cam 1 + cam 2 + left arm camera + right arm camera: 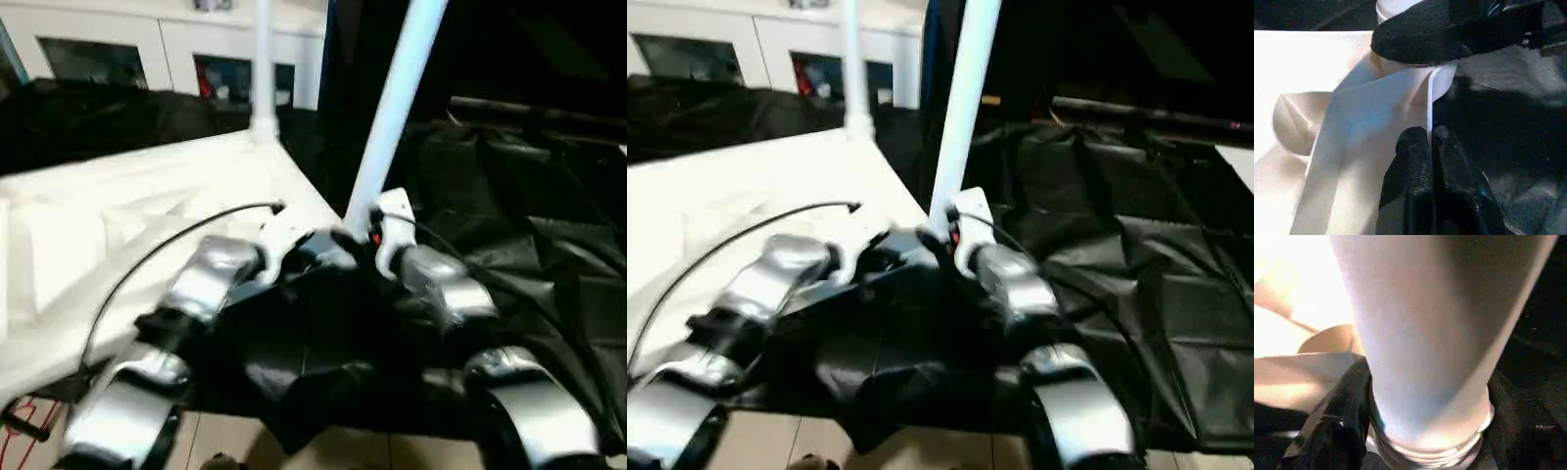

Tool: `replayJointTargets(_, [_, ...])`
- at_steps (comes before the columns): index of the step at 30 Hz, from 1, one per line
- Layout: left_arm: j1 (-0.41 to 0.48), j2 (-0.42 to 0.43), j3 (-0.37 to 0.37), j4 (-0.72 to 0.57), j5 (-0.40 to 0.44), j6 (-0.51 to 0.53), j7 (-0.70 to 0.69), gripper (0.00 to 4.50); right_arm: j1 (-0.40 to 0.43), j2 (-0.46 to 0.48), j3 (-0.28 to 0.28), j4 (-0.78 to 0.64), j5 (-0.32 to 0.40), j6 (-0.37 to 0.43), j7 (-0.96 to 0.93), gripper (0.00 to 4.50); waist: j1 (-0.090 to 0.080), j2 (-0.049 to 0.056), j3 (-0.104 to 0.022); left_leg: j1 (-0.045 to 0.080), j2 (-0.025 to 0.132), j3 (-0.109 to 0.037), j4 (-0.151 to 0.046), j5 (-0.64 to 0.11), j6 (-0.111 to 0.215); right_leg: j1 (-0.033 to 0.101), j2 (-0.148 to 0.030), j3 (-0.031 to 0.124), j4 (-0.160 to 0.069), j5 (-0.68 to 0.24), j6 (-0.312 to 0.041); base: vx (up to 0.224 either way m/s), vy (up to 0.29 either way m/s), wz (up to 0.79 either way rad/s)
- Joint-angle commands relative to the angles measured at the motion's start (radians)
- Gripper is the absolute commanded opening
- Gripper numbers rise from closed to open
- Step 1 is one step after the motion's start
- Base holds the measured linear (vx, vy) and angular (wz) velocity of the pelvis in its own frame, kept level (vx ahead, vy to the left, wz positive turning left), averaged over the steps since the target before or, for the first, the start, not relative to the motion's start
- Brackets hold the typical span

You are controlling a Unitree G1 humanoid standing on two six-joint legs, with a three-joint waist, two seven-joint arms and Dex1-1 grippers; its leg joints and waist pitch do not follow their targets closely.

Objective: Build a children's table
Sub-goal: Rotate leg to tighten

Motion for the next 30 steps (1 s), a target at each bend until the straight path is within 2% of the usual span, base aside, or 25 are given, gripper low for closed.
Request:
replayJointTargets(1, [-0.009, -0.07, -0.018, -0.032, -0.025, -0.006, 0.005, 0.0, 0.014, 0.057, 0.037, 0.048, -0.014, 0.02, 0.041, 3.47, 0.002, 0.003, -0.073, 0.021, 0.013, 0.001, -0.061, -0.164, 0.019, 0.045, -0.043, 0.018, -0.057, -0.058, -0.228, 0.0, 0.0, 0.0])
replayJointTargets(4, [-0.001, -0.076, -0.019, -0.037, -0.028, -0.017, -0.002, 0.0, 0.005, 0.064, 0.016, 0.052, 0.008, 0.011, 0.096, 3.7, 0.002, 0.002, -0.071, 0.021, 0.015, 0.0, -0.062, -0.19, 0.025, 0.044, -0.045, 0.018, -0.062, -0.087, -0.227, 0.0, 0.0, 0.0])
replayJointTargets(7, [0.014, -0.046, -0.027, -0.057, -0.035, -0.064, -0.052, 0.0, 0.011, 0.025, 0.05, 0.028, -0.012, -0.021, 0.182, 3.93, 0.004, 0.002, -0.072, 0.02, 0.016, -0.001, -0.061, -0.183, 0.03, 0.047, -0.046, 0.017, -0.061, -0.079, -0.229, 0.0, 0.0, 0.0])
replayJointTargets(9, [0.032, -0.012, -0.042, -0.079, -0.038, -0.097, -0.11, 0.0, 0.041, -0.029, 0.098, -0.021, -0.032, -0.051, 0.284, 3.93, 0.007, 0.001, -0.074, 0.018, 0.017, -0.001, -0.059, -0.163, 0.042, 0.051, -0.046, 0.016, -0.058, -0.05, -0.233, 0.0, 0.0, 0.0])
replayJointTargets(12, [0.047, 0.015, -0.05, -0.1, -0.044, -0.104, -0.162, 0.0, 0.068, -0.075, 0.122, -0.07, -0.032, -0.071, 0.381, 3.93, 0.008, -0.001, -0.075, 0.018, 0.016, 0.002, -0.055, -0.133, 0.062, 0.05, -0.044, 0.017, -0.052, -0.001, -0.246, 0.0, 0.0, 0.0])
replayJointTargets(14, [0.063, 0.044, -0.058, -0.123, -0.054, -0.121, -0.224, 0.0, 0.093, -0.114, 0.126, -0.126, -0.01, -0.066, 0.48, 3.93, 0.012, -0.002, -0.072, 0.019, 0.017, 0.003, -0.056, -0.145, 0.073, 0.05, -0.044, 0.017, -0.055, -0.019, -0.248, 0.0, 0.0, 0.0])
replayJointTargets(15, [0.075, 0.062, -0.062, -0.138, -0.065, -0.137, -0.267, 0.0, 0.106, -0.134, 0.127, -0.159, 0.005, -0.051, 0.533, 3.93, 0.015, 0.001, -0.069, 0.02, 0.019, 0.002, -0.058, -0.168, 0.076, 0.049, -0.045, 0.018, -0.058, -0.051, -0.246, 0.0, 0.0, 0.0])
replayJointTargets(19, [0.103, 0.103, -0.057, -0.19, -0.118, -0.159, -0.384, 0.0, 0.146, -0.207, 0.158, -0.254, 0.033, -0.026, 0.687, 3.93, 0.022, 0.003, -0.068, 0.026, 0.022, 0.002, -0.06, -0.206, 0.058, 0.043, -0.045, 0.019, -0.061, -0.102, -0.245, 0.0, 0.0, 0.0])
replayJointTargets(21, [0.107, 0.123, -0.059, -0.198, -0.124, -0.174, -0.421, 0.0, 0.162, -0.239, 0.179, -0.286, 0.032, -0.028, 0.743, 3.93, 0.025, 0.003, -0.067, 0.027, 0.022, 0.002, -0.061, -0.217, 0.05, 0.042, -0.044, 0.018, -0.063, -0.121, -0.241, 0.0, 0.0, 0.0])
replayJointTargets(22, [0.107, 0.133, -0.06, -0.197, -0.123, -0.175, -0.435, 0.0, 0.17, -0.252, 0.187, -0.302, 0.032, -0.025, 0.766, 3.93, 0.024, -0.001, -0.066, 0.024, 0.022, 0.003, -0.062, -0.217, 0.046, 0.042, -0.044, 0.018, -0.064, -0.13, -0.237, 0.0, 0.0, 0.0])
replayJointTargets(25, [0.11, 0.156, -0.06, -0.201, -0.129, -0.184, -0.481, 0.0, 0.189, -0.275, 0.2, -0.343, 0.028, -0.01, 0.813, 3.93, 0.027, 0.001, -0.067, 0.024, 0.022, 0.002, -0.062, -0.211, 0.042, 0.041, -0.045, 0.018, -0.062, -0.136, -0.23, 0.0, 0.0, 0.0])
replayJointTargets(26, [0.113, 0.164, -0.058, -0.205, -0.136, -0.182, -0.502, 0.0, 0.195, -0.281, 0.203, -0.358, 0.028, 0.001, 0.829, 3.78, 0.026, 0.0, -0.067, 0.024, 0.021, 0.003, -0.061, -0.209, 0.042, 0.041, -0.045, 0.019, -0.062, -0.132, -0.231, 0.0, 0.0, 0.0])
replayJointTargets(28, [0.116, 0.175, -0.055, -0.209, -0.143, -0.177, -0.522, 0.0, 0.203, -0.284, 0.206, -0.38, 0.037, 0.019, 0.84, 3.78, 0.027, 0.0, -0.068, 0.023, 0.021, 0.002, -0.061, -0.197, 0.044, 0.042, -0.044, 0.018, -0.059, -0.119, -0.234, 0.0, 0.0, 0.0])
replayJointTargets(30, [0.118, 0.181, -0.054, -0.21, -0.149, -0.178, -0.534, 0.0, 0.207, -0.282, 0.206, -0.392, 0.044, 0.031, 0.844, 3.51, 0.026, 0.001, -0.068, 0.025, 0.022, 0.003, -0.06, -0.195, 0.045, 0.04, -0.044, 0.018, -0.058, -0.112, -0.24, 0.0, 0.0, 0.0])
